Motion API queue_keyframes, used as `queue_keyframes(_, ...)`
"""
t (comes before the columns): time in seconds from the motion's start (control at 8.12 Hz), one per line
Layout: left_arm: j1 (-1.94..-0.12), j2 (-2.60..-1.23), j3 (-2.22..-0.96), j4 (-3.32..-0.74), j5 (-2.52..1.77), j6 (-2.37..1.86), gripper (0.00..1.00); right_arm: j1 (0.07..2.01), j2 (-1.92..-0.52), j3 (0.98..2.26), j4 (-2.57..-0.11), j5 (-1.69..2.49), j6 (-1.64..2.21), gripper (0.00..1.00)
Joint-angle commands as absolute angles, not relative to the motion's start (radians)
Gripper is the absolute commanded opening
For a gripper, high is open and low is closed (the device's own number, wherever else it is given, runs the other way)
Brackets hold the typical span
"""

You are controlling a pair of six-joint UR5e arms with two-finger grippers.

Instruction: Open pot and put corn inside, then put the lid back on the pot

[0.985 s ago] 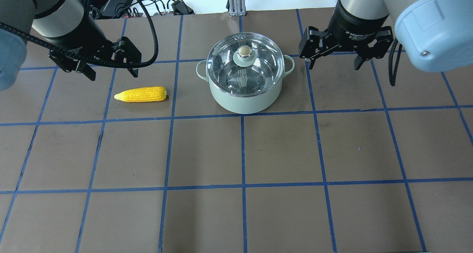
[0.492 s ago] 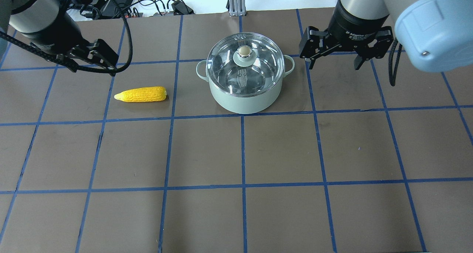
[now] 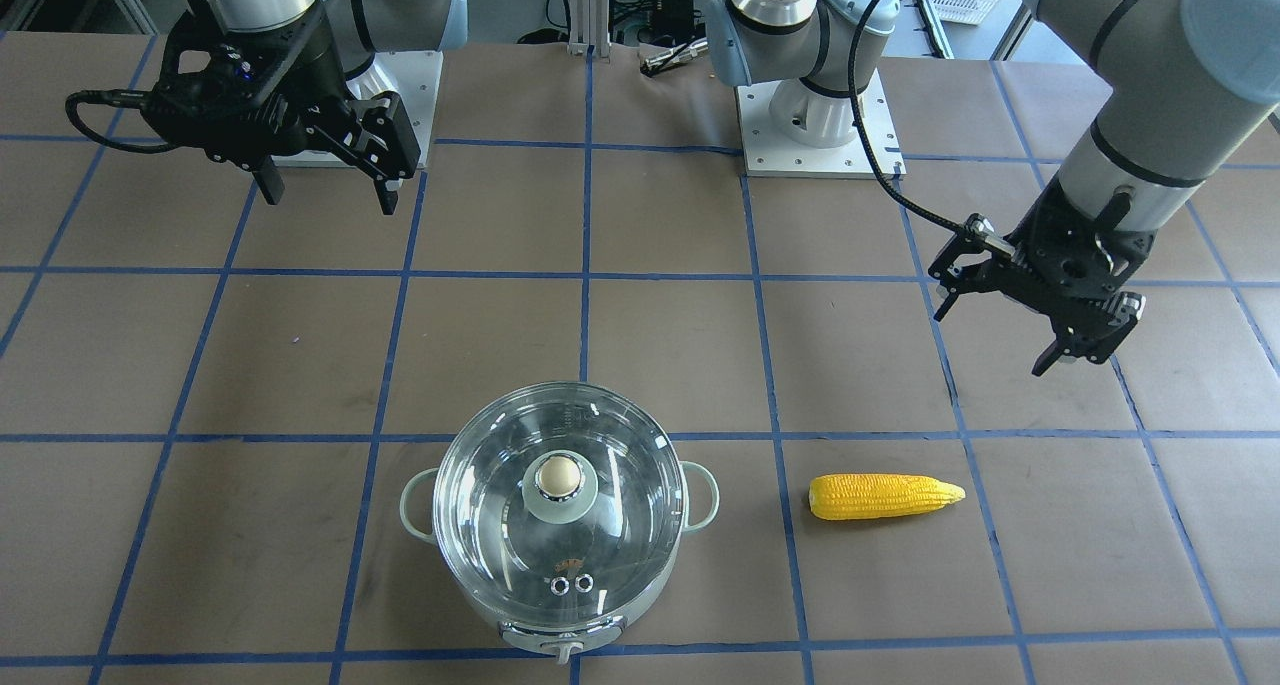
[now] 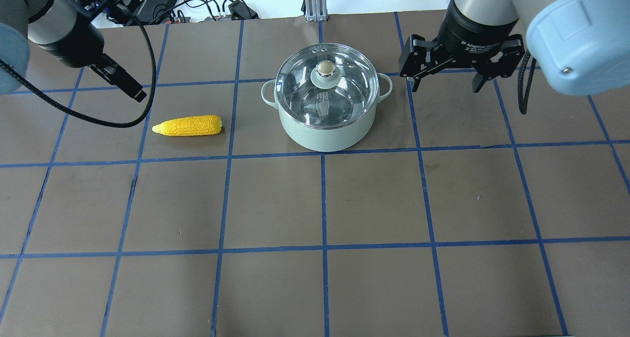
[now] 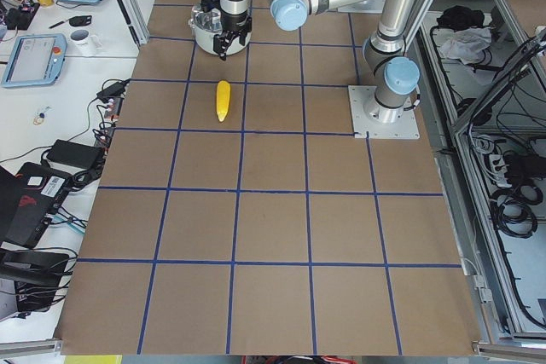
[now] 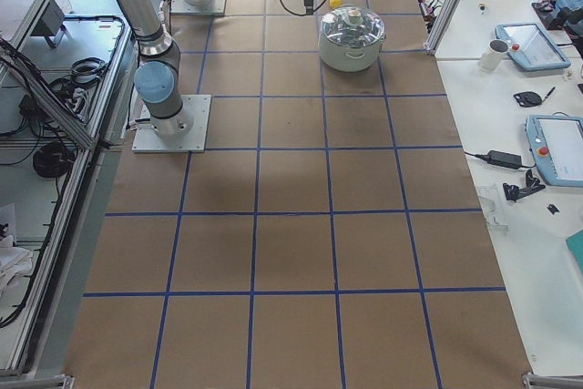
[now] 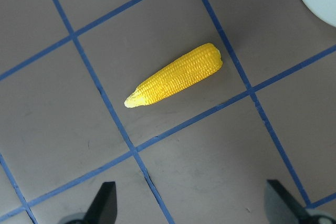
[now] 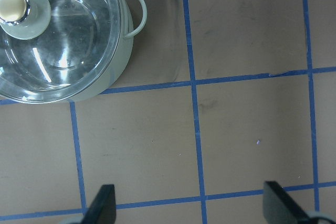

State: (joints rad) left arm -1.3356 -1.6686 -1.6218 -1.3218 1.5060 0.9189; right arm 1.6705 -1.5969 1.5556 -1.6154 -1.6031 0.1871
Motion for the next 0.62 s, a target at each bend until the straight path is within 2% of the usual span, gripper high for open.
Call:
queue_keyframes(0.0,-1.335,-1.780,-1.624,-1.257,1.466,1.318,1.00,1.671,-1.597,1.555,-1.617,-1.602,0.187,1.00)
queue_keyframes(0.49,-1.330,-1.946,-1.624,-1.183,1.468,1.673,1.00,1.671,-1.597,1.555,-1.617,-1.600,0.187,1.00)
